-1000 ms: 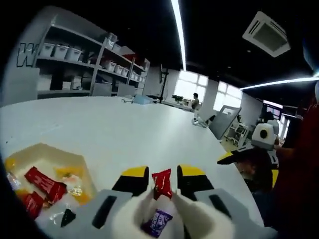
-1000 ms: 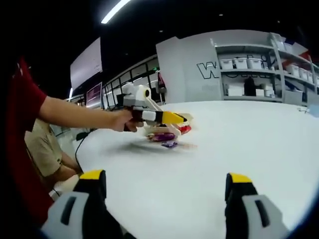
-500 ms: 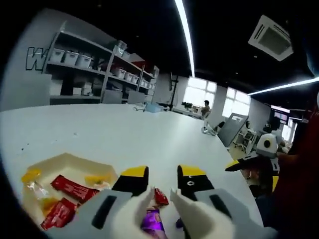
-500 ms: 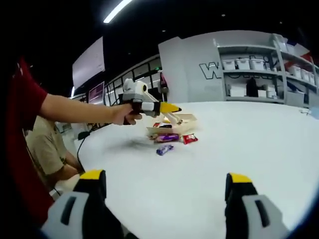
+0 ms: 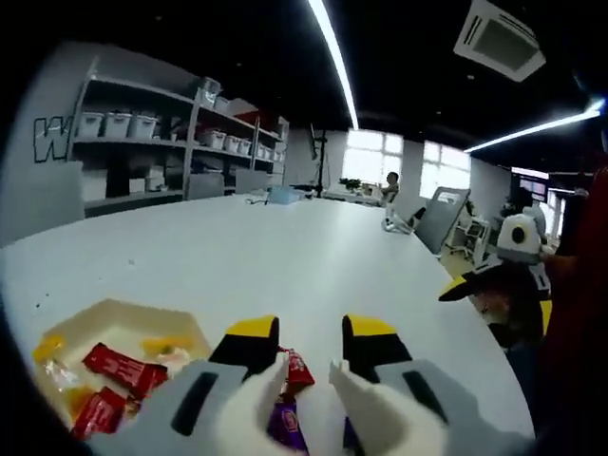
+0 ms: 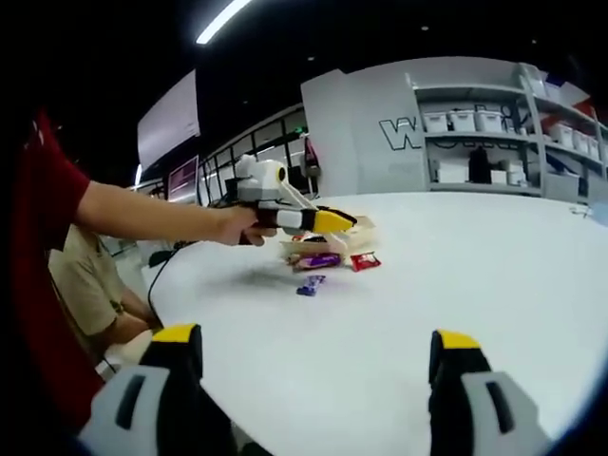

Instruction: Place the target food into the container with the food tongs after gripping and lifting it, then release it inside without dropping or visibly crushing the food.

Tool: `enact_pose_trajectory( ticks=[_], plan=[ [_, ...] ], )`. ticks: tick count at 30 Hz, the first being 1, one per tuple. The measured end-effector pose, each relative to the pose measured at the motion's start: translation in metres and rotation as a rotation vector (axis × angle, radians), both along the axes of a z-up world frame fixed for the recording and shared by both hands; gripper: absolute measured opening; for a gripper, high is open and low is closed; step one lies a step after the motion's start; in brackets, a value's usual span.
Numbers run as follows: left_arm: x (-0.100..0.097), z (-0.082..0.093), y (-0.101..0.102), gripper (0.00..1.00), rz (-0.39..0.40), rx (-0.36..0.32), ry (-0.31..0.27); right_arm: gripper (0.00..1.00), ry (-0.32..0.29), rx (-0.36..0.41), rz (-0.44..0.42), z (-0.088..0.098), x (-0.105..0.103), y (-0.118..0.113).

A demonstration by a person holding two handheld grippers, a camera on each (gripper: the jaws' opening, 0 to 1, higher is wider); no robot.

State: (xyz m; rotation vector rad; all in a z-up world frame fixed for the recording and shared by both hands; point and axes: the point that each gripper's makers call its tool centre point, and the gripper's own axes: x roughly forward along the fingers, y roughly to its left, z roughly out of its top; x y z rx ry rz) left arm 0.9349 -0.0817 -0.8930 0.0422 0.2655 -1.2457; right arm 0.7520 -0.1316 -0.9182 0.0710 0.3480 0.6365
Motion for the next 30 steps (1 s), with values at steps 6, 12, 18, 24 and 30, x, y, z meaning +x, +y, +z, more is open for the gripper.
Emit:
enact_pose_trajectory(
  ticks=[6, 12, 18, 24, 30],
  plan=[
    [0.005, -0.009, -0.014, 0.26, 0.002, 0.03, -0.026, 0.99, 0.004, 0.005, -0.006, -0.001, 0.002, -0.003],
    [0.009, -0.019, -0.019, 0.27, -0.003, 0.064, -0.053, 0.99, 0.007, 0.007, -0.012, -0.003, 0.002, -0.005],
    [0.013, -0.024, -0.021, 0.26, 0.001, 0.091, -0.053, 0.99, 0.01, 0.01, -0.021, -0.004, 0.003, -0.008],
    [0.014, -0.032, -0.019, 0.22, 0.005, 0.121, -0.054, 0.99, 0.014, 0.01, -0.022, -0.005, 0.002, -0.009],
    [0.015, -0.031, -0.017, 0.2, 0.034, 0.121, -0.021, 0.99, 0.015, 0.01, -0.018, -0.005, 0.001, -0.008]
  ],
)
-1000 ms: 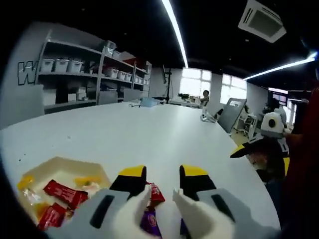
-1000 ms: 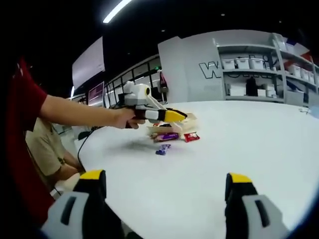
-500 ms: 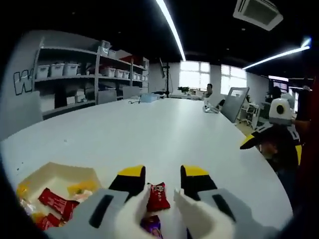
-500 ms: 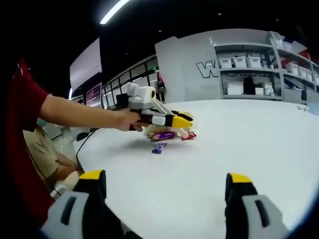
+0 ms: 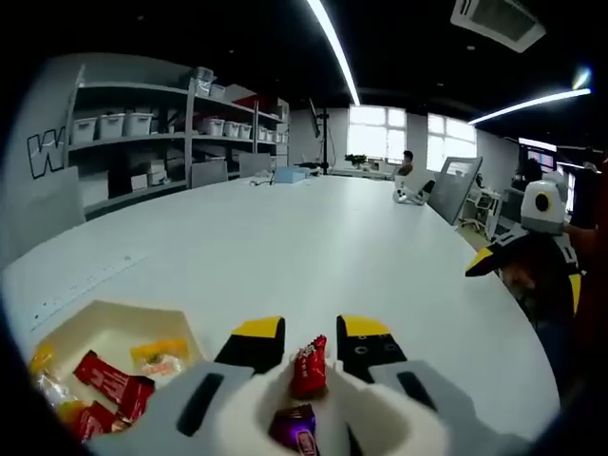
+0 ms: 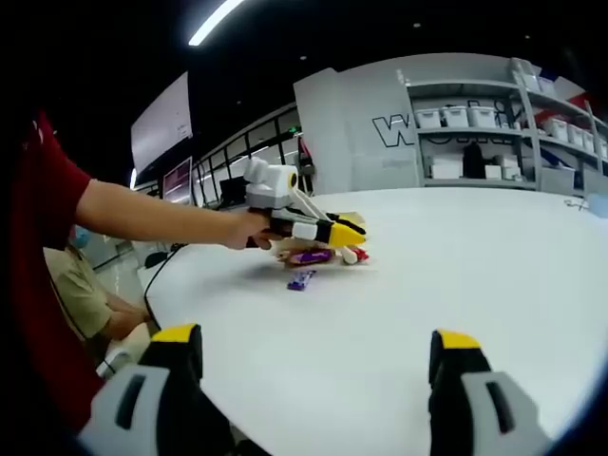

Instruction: Place the target food into the container with the food tongs after gripping and lifting it, then release it inside without dropping or visibly crushing the food.

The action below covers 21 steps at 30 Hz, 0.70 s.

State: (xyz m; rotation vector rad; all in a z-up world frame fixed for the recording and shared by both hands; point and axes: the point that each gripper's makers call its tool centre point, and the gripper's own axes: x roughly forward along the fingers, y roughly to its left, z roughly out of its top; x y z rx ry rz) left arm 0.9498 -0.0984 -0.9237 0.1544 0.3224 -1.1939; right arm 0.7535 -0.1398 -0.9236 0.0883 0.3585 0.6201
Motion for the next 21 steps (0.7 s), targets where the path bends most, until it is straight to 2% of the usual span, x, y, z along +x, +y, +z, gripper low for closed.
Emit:
enact_pose_trajectory(
  ticks=[2, 8, 15, 19, 21],
  plan=[
    [0.002, 0.004, 0.001, 0.19, 0.006, -0.008, -0.005, 0.99, 0.001, -0.003, 0.001, 0.0, 0.0, 0.0],
    [-0.001, 0.022, 0.004, 0.19, 0.017, -0.064, 0.036, 0.99, -0.003, -0.002, 0.004, 0.003, 0.001, 0.001],
    [0.002, 0.04, 0.017, 0.19, 0.04, -0.09, 0.034, 0.99, -0.009, -0.003, 0.016, 0.005, 0.001, 0.006],
    [0.006, 0.049, 0.027, 0.19, 0.061, -0.093, 0.009, 0.99, -0.01, -0.004, 0.022, 0.005, 0.0, 0.009],
    [0.012, 0.058, 0.033, 0.19, 0.082, -0.125, 0.018, 0.99, -0.012, -0.004, 0.023, 0.006, 0.0, 0.009]
  ],
)
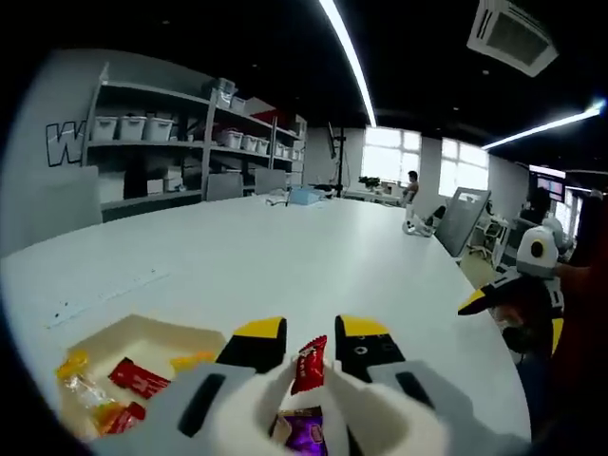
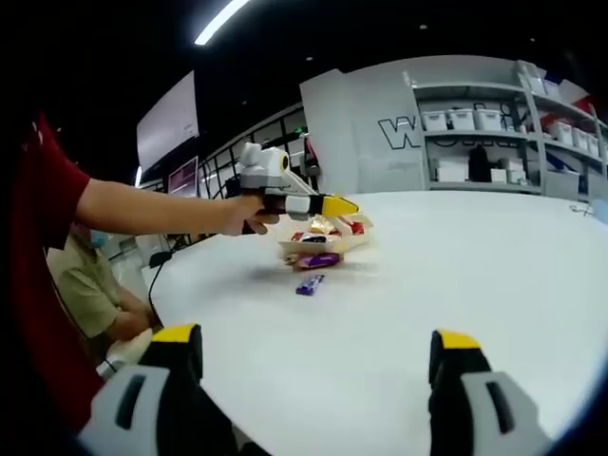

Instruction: Place the target food into the container with the food tongs after gripping and lifting it, then release it inside without dropping or visibly crushing the food.

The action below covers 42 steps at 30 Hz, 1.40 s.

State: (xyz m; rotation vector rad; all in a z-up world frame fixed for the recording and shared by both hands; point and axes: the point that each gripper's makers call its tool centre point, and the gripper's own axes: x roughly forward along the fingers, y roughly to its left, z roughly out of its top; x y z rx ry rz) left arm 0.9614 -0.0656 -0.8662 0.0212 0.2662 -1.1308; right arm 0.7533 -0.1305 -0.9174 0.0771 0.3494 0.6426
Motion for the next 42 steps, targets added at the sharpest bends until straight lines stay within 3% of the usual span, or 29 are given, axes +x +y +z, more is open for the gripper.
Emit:
enact_pose_trajectory(
  ticks=[5, 9, 13, 18, 22, 28, 42],
  plan=[
    [0.008, 0.012, 0.011, 0.2, 0.027, -0.005, -0.028, 0.99, 0.001, -0.002, 0.004, -0.001, 0.0, 0.002],
    [0.019, 0.008, 0.027, 0.2, 0.066, 0.013, -0.022, 0.99, 0.0, -0.001, 0.009, 0.0, -0.001, 0.004],
    [0.024, 0.009, 0.037, 0.21, 0.098, 0.025, -0.053, 0.99, -0.001, 0.001, 0.005, 0.0, -0.001, 0.003],
    [0.028, -0.001, 0.044, 0.28, 0.127, 0.058, -0.036, 0.99, -0.001, -0.003, 0.012, 0.0, -0.002, 0.005],
    [0.024, -0.002, 0.048, 0.28, 0.128, 0.056, -0.074, 0.99, 0.002, -0.004, 0.013, -0.001, -0.004, 0.005],
    [0.017, 0.001, 0.054, 0.29, 0.132, 0.045, -0.047, 0.99, -0.005, -0.001, 0.021, 0.002, -0.004, 0.01],
    [-0.026, -0.002, 0.045, 0.29, 0.065, 0.049, -0.038, 0.99, -0.026, 0.006, 0.049, 0.008, -0.007, 0.024]
  ],
)
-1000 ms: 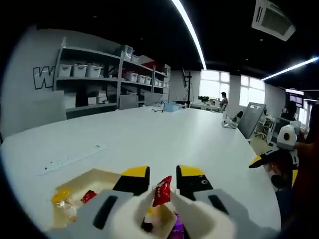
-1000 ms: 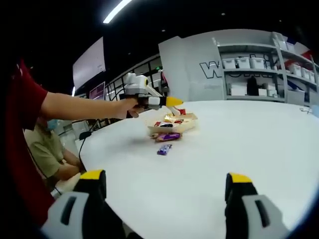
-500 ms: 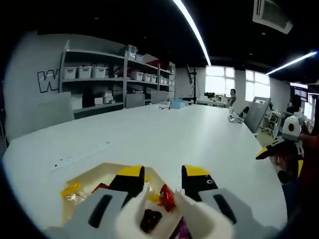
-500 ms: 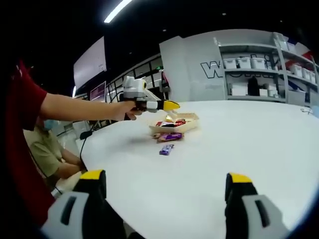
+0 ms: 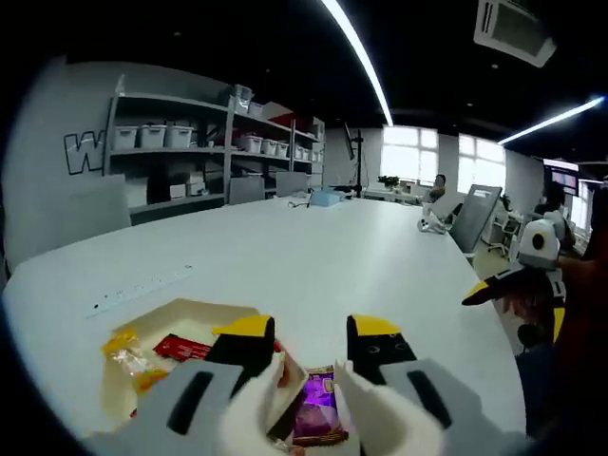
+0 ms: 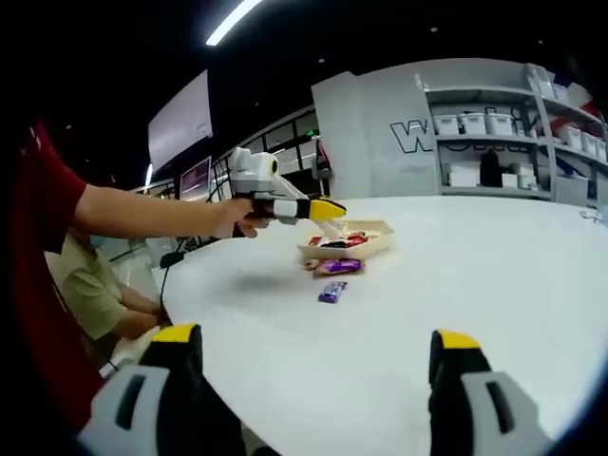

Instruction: Place the target food into the container with the food tongs after gripping and lifting it, then release it inside without dropping or visibly crushing the food.

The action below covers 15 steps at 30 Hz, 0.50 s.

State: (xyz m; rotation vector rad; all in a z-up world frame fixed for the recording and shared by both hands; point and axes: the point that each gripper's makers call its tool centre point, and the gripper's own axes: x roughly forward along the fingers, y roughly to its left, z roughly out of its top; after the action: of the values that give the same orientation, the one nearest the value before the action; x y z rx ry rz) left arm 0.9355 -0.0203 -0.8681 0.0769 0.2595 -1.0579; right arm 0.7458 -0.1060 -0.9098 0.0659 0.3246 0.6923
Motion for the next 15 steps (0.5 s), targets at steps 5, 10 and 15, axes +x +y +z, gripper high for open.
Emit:
enact_pose_trajectory(
  ticks=[5, 10, 15],
  plan=[
    [-0.012, -0.007, -0.003, 0.29, -0.025, 0.005, 0.004, 0.99, -0.003, -0.002, 0.005, 0.0, -0.002, 0.003],
    [-0.024, -0.011, -0.007, 0.29, -0.055, 0.001, 0.016, 0.99, -0.004, -0.001, 0.008, 0.0, -0.002, 0.003],
    [-0.035, -0.017, -0.012, 0.29, -0.081, -0.012, 0.036, 0.99, -0.007, 0.004, 0.01, 0.002, -0.002, 0.003]
  ],
)
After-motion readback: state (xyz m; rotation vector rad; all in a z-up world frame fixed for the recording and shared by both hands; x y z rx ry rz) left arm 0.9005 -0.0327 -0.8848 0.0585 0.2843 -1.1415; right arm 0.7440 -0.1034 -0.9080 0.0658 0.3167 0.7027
